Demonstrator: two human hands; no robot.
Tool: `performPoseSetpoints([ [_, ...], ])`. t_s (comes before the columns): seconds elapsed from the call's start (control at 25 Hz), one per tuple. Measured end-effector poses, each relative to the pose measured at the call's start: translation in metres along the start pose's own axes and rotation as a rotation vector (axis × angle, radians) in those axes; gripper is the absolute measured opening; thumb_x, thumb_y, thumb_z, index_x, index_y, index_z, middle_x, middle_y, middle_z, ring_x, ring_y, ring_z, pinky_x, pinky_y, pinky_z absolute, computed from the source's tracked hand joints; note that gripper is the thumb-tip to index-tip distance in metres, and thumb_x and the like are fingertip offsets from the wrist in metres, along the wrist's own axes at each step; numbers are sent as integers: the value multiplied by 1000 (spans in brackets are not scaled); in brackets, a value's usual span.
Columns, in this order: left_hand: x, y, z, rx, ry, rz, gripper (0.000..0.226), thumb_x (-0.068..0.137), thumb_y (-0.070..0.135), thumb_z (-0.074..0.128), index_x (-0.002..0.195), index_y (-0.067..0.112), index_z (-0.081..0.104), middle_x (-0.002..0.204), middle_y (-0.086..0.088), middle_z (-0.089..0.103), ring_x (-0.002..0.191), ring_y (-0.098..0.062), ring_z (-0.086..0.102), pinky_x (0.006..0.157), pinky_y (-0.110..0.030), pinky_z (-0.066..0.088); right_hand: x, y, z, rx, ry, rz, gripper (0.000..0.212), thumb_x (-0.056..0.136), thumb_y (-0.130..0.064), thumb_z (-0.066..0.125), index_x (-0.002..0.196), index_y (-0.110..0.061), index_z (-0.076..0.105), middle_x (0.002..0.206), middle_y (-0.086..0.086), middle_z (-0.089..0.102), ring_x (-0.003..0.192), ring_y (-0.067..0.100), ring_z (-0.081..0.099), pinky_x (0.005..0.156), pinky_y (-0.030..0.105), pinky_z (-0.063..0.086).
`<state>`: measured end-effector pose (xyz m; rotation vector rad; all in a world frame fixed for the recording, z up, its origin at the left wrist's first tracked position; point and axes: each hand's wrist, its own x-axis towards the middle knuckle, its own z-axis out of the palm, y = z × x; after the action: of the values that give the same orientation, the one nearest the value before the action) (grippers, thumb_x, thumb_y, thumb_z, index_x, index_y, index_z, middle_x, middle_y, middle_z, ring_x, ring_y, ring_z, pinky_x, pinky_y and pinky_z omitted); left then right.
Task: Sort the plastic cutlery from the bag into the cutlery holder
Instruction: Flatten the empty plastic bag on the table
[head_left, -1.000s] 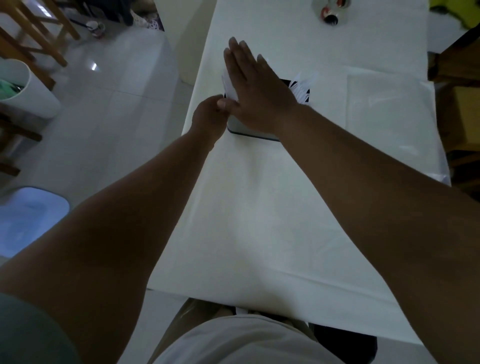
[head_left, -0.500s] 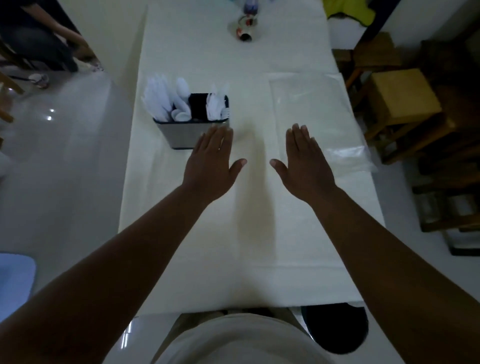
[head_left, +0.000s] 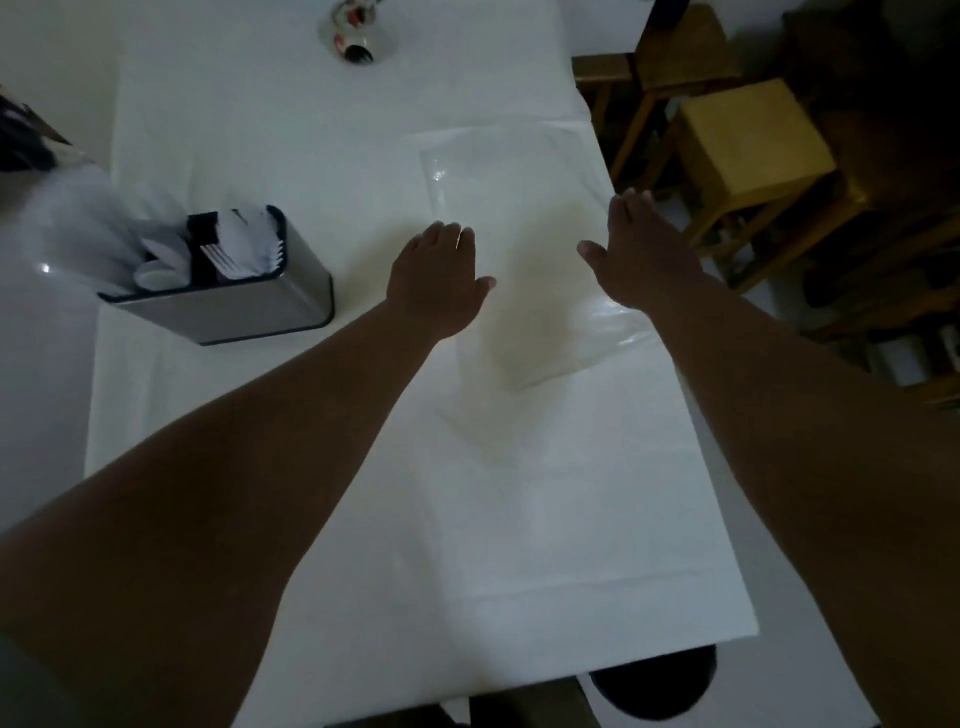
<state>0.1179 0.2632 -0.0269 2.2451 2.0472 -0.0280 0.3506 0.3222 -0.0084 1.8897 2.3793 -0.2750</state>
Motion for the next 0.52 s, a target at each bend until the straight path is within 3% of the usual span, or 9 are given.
performPoseSetpoints([
  [0.08, 19, 0, 11, 36, -8, -67, 61, 97, 49, 44, 137, 3, 42, 138, -18, 48, 128, -36, 43, 103, -45, 37, 20, 7, 10, -5, -51, -11, 67, 103, -49, 25, 147, 1, 31, 151, 23, 32, 143, 39, 28, 113, 50, 29],
  [0.16, 29, -2, 22, 33, -31, -165, 54, 96, 48, 46, 128, 5, 49, 128, -19, 51, 118, -37, 48, 96, -46, 42, 32, 11, 23, 14, -80, -29, 76, 95, -51, 4, 128, -1, 49, 128, 24, 49, 120, 41, 47, 98, 48, 40],
  [0.2, 32, -2, 28, -5, -45, -221, 51, 95, 47, 48, 127, 6, 50, 128, -18, 49, 118, -36, 48, 96, -46, 43, 36, 14, 34, 59, -70, -27, 73, 94, -48, 3, 120, -2, 54, 119, 23, 53, 112, 40, 52, 95, 45, 41],
  [0.28, 35, -1, 35, -149, -86, -358, 48, 94, 41, 54, 132, 12, 47, 131, -17, 44, 120, -35, 47, 98, -45, 43, 34, 10, 40, 142, -14, 49, 48, 99, -33, 21, 112, -6, 58, 115, 22, 58, 108, 39, 56, 95, 41, 42],
  [0.36, 39, 1, 36, -313, -75, -450, 44, 92, 22, 60, 134, 18, 47, 132, -14, 45, 121, -30, 50, 101, -40, 46, 32, 4, 40, 189, 71, 82, 32, 97, -17, 36, 115, -9, 62, 120, 20, 56, 112, 38, 55, 93, 36, 44],
  [0.44, 36, 2, 33, -446, -50, -475, 46, 86, 1, 58, 127, 21, 54, 128, -11, 52, 117, -25, 55, 100, -34, 48, 26, 5, 39, 288, 109, 132, 26, 96, -7, 49, 115, -10, 65, 124, 16, 56, 115, 32, 55, 91, 32, 45],
  [0.52, 25, -3, 29, -553, -40, -470, 44, 83, -4, 56, 119, 20, 61, 122, -9, 60, 112, -23, 59, 99, -30, 49, 15, 8, 36, 410, 101, 161, 23, 91, -6, 60, 112, -12, 67, 115, 10, 60, 113, 28, 58, 88, 29, 47],
])
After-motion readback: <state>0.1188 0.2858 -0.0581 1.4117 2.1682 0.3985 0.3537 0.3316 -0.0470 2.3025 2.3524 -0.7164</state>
